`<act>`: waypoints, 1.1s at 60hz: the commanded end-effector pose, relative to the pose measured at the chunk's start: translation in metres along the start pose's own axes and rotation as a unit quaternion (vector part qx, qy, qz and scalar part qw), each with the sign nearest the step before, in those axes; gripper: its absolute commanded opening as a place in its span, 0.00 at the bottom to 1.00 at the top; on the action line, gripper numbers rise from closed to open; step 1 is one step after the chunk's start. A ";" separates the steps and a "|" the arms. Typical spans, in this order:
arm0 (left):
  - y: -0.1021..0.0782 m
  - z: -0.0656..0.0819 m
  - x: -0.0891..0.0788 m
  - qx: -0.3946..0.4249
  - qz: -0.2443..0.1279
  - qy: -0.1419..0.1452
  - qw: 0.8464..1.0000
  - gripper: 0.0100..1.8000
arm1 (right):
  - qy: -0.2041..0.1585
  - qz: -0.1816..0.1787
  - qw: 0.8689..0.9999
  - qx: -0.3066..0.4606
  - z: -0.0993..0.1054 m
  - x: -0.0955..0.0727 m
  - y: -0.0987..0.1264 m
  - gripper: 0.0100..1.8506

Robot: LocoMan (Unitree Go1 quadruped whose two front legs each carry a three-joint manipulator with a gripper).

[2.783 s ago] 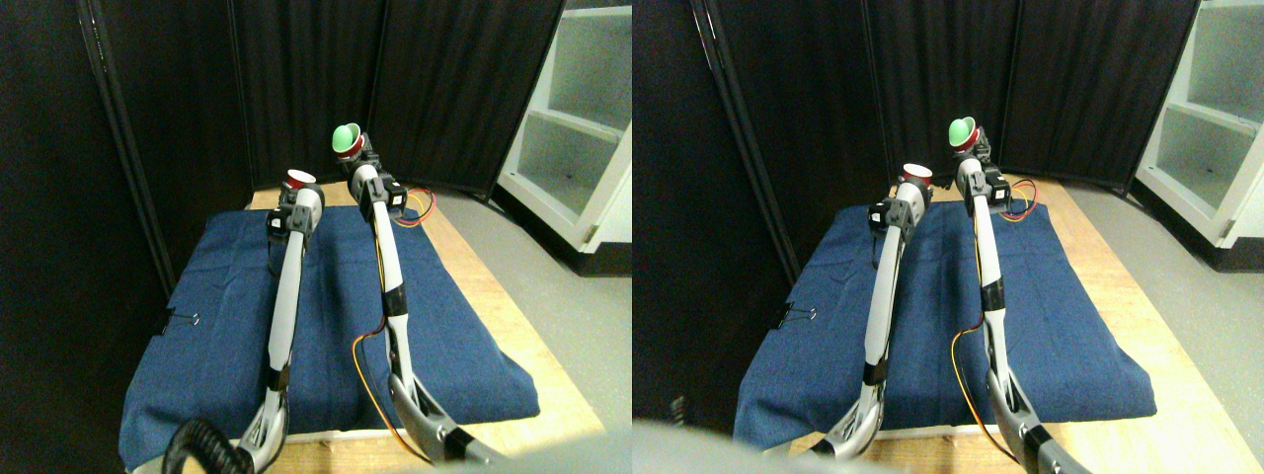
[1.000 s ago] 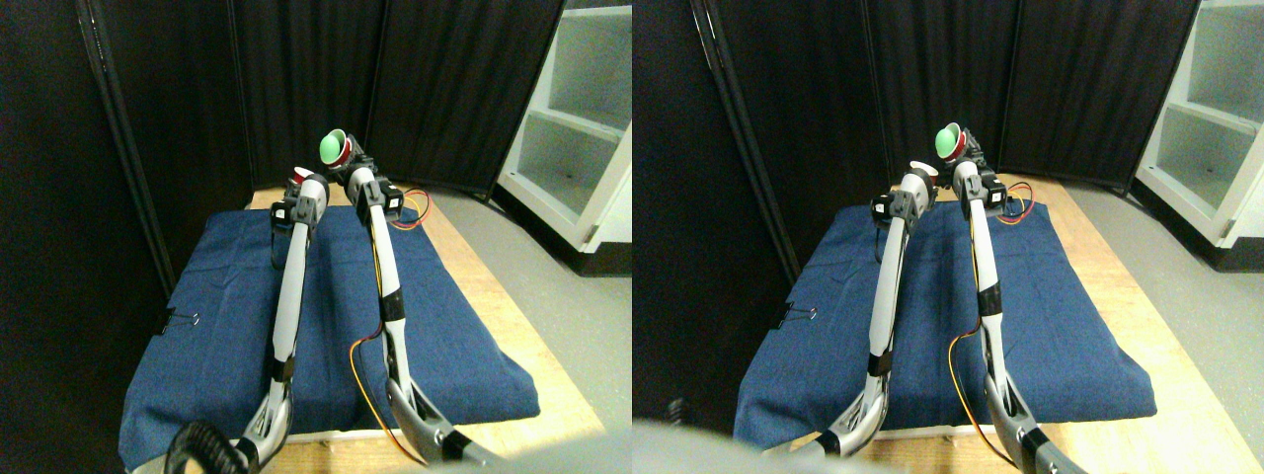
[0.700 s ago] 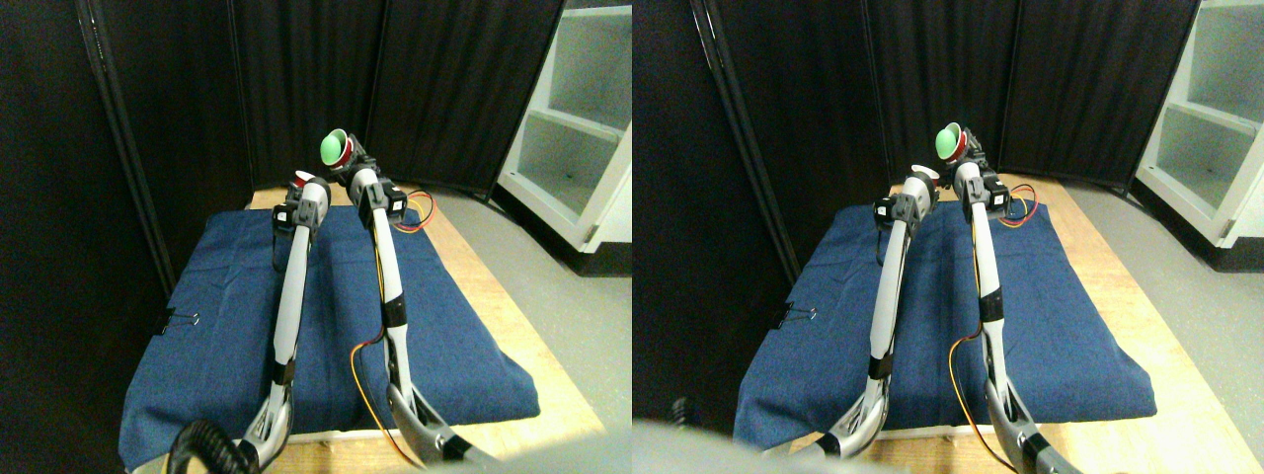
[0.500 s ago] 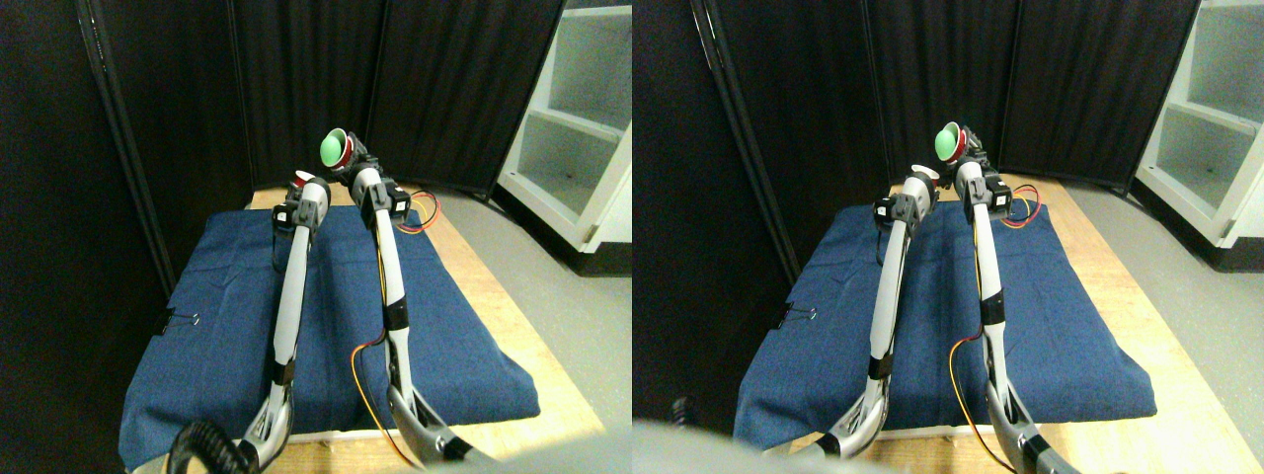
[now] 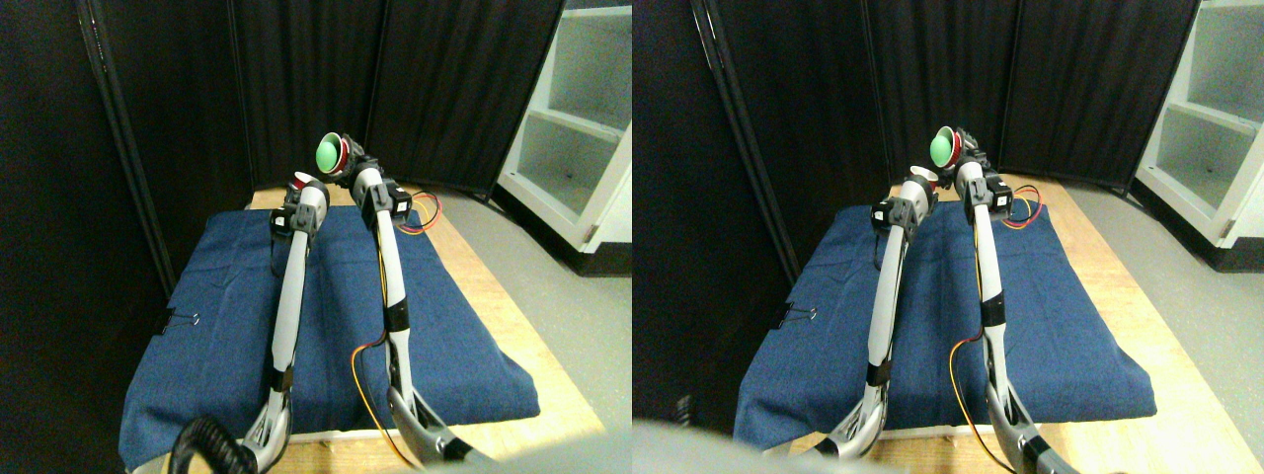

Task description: Pour (bimanual)

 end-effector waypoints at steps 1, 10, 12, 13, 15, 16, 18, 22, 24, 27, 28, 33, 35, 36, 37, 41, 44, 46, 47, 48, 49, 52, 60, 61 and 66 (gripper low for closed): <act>-0.009 0.001 -0.003 -0.005 -0.021 -0.007 1.000 0.18 | -0.021 0.014 1.000 -0.013 0.008 0.001 0.005 0.17; -0.010 0.002 -0.001 -0.006 -0.021 -0.005 1.000 0.18 | -0.021 0.030 0.999 -0.031 0.008 0.003 0.005 0.17; -0.010 0.002 0.000 -0.007 -0.020 -0.007 1.000 0.18 | -0.019 0.034 0.999 -0.038 0.007 0.004 0.005 0.17; -0.010 0.002 0.000 -0.007 -0.020 -0.007 1.000 0.18 | -0.019 0.034 0.999 -0.038 0.007 0.004 0.005 0.17; -0.011 0.001 0.001 -0.011 -0.019 -0.007 1.000 0.18 | -0.017 0.034 0.998 -0.053 0.007 0.004 0.005 0.17; -0.011 0.001 0.001 -0.012 -0.019 -0.005 1.000 0.18 | -0.015 0.034 0.998 -0.055 0.007 0.004 0.005 0.17; -0.011 0.001 0.002 -0.013 -0.018 -0.005 1.000 0.18 | -0.015 0.046 0.997 -0.061 0.007 0.005 0.005 0.17; -0.011 0.000 0.003 -0.013 -0.018 -0.005 1.000 0.18 | -0.008 0.042 0.996 -0.074 0.006 0.005 0.005 0.17; -0.011 0.000 0.005 -0.014 -0.018 -0.005 1.000 0.18 | -0.007 0.043 0.996 -0.078 0.006 0.006 0.004 0.17; -0.012 0.000 0.006 -0.016 -0.018 -0.005 1.000 0.18 | 0.000 0.048 0.994 -0.096 0.005 0.007 0.004 0.17; -0.012 0.000 0.006 -0.016 -0.018 -0.005 1.000 0.18 | 0.000 0.048 0.994 -0.096 0.005 0.007 0.004 0.17; -0.012 -0.001 0.008 -0.018 -0.018 -0.001 1.000 0.18 | 0.007 0.046 0.992 -0.118 0.005 0.007 0.005 0.17; -0.012 -0.001 0.009 -0.017 -0.018 -0.001 1.000 0.18 | 0.007 0.045 0.992 -0.122 0.005 0.007 0.005 0.17; -0.012 -0.001 0.009 -0.017 -0.018 -0.001 1.000 0.18 | 0.007 0.044 0.990 -0.132 0.004 0.007 0.004 0.17; -0.012 -0.001 0.010 -0.017 -0.018 -0.001 1.000 0.18 | 0.006 0.048 0.989 -0.140 0.004 0.008 0.004 0.17; -0.013 -0.001 0.010 -0.018 -0.018 -0.001 1.000 0.18 | 0.003 0.042 0.986 -0.159 0.004 0.008 0.004 0.17; -0.013 -0.001 0.011 -0.018 -0.017 -0.006 1.000 0.18 | 0.000 0.051 0.981 -0.188 0.005 0.009 0.002 0.17; -0.013 0.000 0.011 -0.018 -0.018 -0.005 1.000 0.18 | 0.000 0.048 0.982 -0.181 0.005 0.009 0.002 0.17; -0.013 0.000 0.012 -0.018 -0.018 -0.005 1.000 0.18 | 0.000 0.048 0.983 -0.180 0.005 0.009 0.001 0.17; -0.013 0.000 0.012 -0.018 -0.018 -0.005 1.000 0.18 | 0.000 0.051 0.982 -0.184 0.006 0.009 0.001 0.17; -0.013 0.000 0.012 -0.018 -0.017 -0.005 1.000 0.18 | 0.002 0.050 0.981 -0.186 0.006 0.009 0.001 0.17; -0.014 0.000 0.013 -0.021 -0.017 -0.003 1.000 0.18 | 0.001 0.053 0.980 -0.190 0.006 0.011 0.001 0.17; -0.014 0.000 0.014 -0.022 -0.016 -0.002 1.000 0.18 | 0.000 0.061 0.976 -0.207 0.006 0.013 0.001 0.17; -0.014 0.000 0.014 -0.021 -0.017 -0.001 1.000 0.18 | 0.001 0.062 0.975 -0.211 0.006 0.013 0.001 0.17; -0.014 0.000 0.015 -0.018 -0.018 0.002 1.000 0.18 | 0.005 0.059 0.973 -0.223 0.006 0.013 0.002 0.17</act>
